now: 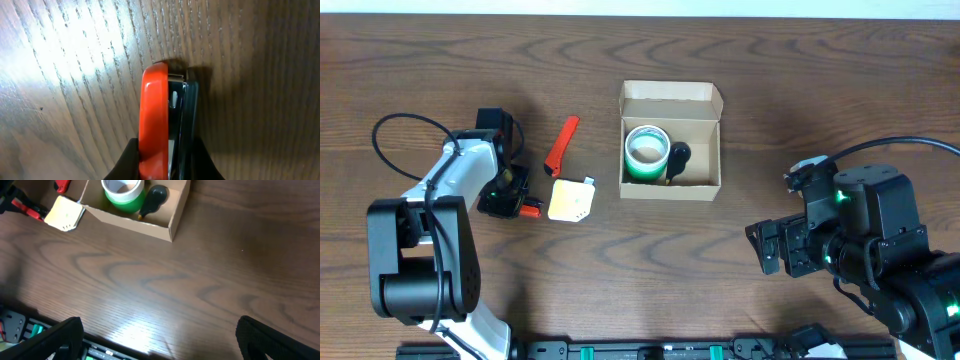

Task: Pack container
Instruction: 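Carry the red stapler into the box and release it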

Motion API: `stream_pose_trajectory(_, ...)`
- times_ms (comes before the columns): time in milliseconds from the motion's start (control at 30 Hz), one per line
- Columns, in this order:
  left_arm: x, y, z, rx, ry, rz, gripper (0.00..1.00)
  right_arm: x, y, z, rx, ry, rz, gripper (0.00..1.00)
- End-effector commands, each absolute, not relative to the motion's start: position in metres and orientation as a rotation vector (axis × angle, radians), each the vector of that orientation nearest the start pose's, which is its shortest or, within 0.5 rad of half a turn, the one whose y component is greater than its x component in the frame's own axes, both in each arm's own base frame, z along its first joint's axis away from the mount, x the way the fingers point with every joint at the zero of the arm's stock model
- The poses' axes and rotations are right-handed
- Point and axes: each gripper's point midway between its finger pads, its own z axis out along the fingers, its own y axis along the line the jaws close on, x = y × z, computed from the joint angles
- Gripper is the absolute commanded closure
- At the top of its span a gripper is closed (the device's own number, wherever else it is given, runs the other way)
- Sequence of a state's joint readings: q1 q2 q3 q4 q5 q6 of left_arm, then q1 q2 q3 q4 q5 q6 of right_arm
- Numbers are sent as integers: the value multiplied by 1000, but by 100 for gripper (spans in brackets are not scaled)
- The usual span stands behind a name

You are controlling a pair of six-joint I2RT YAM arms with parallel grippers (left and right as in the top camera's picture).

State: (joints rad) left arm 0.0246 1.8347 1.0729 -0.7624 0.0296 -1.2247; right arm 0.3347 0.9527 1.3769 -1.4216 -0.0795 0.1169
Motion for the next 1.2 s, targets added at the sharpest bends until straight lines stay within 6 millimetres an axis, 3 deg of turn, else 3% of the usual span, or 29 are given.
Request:
stream_pose_trajectory(0,310,-4,-19,-1784,2631,-96,94,182,78,279,-318,2564,274,1)
stream_pose_trajectory(200,352,-2,19,-1435,2675,-185,94,182,78,279,-318,2564,274,1)
stream_pose_trajectory(300,380,-4,53,-1210,2660,-231,94,182,78,279,-318,2564,274,1)
stream_pose_trajectory(433,417,-28,110,-816,2613,-287,94,182,78,279,-318,2564,274,1)
stream_pose_trajectory(533,435,-70,146,-553,2576,-329,95,182,78,279,-318,2564,274,1)
stream_pose_trajectory(633,443,-129,175,-254,2527,-377,94,182,78,279,-318,2564,274,1)
stream_pose_trajectory(800,434,-235,206,158,2381,-486,94,182,78,279,-318,2564,274,1)
stream_pose_trajectory(967,408,-307,199,342,2343,-568,94,182,78,279,-318,2564,274,1)
stream_pose_trajectory(1067,397,-327,179,447,2366,-560,94,182,78,279,-318,2564,274,1)
stream_pose_trajectory(1167,384,-347,167,542,2386,-659,94,182,78,279,-318,2564,274,1)
